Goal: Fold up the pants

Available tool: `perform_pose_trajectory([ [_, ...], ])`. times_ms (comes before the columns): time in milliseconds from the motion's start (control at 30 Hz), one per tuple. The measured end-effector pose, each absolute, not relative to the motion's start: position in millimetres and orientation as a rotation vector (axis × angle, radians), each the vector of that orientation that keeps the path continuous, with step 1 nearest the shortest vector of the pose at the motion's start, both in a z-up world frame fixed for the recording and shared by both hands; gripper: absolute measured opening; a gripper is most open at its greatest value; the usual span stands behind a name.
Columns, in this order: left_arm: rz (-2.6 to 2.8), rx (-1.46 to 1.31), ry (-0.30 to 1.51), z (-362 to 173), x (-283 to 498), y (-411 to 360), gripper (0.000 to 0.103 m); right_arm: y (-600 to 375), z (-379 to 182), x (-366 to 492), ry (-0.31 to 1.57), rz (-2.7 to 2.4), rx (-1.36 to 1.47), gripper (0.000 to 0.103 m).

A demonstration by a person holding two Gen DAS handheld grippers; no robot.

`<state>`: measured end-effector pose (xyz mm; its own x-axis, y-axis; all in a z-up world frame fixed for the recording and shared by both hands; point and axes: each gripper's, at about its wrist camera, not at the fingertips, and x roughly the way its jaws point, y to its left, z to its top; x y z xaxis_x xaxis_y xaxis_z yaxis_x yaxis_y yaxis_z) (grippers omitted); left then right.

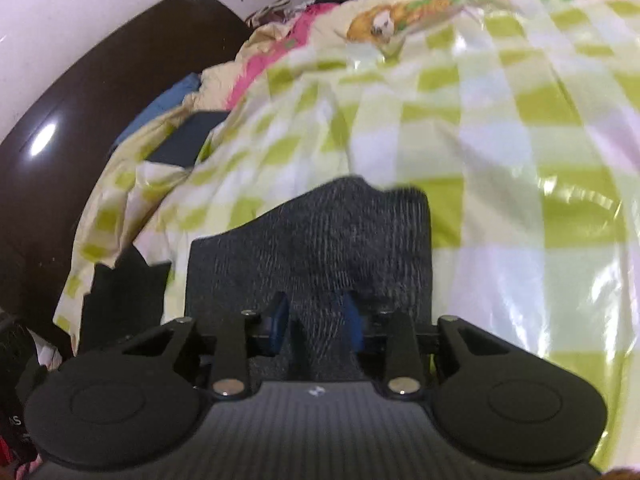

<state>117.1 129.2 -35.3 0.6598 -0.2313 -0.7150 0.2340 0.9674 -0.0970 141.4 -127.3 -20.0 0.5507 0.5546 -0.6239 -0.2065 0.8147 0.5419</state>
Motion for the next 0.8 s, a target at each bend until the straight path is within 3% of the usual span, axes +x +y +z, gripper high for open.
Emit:
perform_pose_trajectory([
  [233, -0.255, -0.070, 0.803, -18, 113, 134, 0.095, -123, 9, 120, 0.829, 0.449, 0.349, 0.039],
  [267, -0.252, -0.067, 0.807, -20, 112, 134, 0.095, -120, 8, 116, 0.830, 0.441, 0.318, 0.047],
  [300, -0.245, -0.059, 0.815, -23, 112, 132, 0.096, -116, 4, 114, 0.839, 0.431, 0.294, 0.048],
  [533, -0.240, -0.117, 0.827, -24, 110, 131, 0.100, -118, 4, 112, 0.845, 0.417, 0.325, 0.049],
  [800, -0.228, -0.125, 0.865, -29, 121, 120, 0.103, -117, 11, 103, 0.844, 0.395, 0.308, 0.060],
])
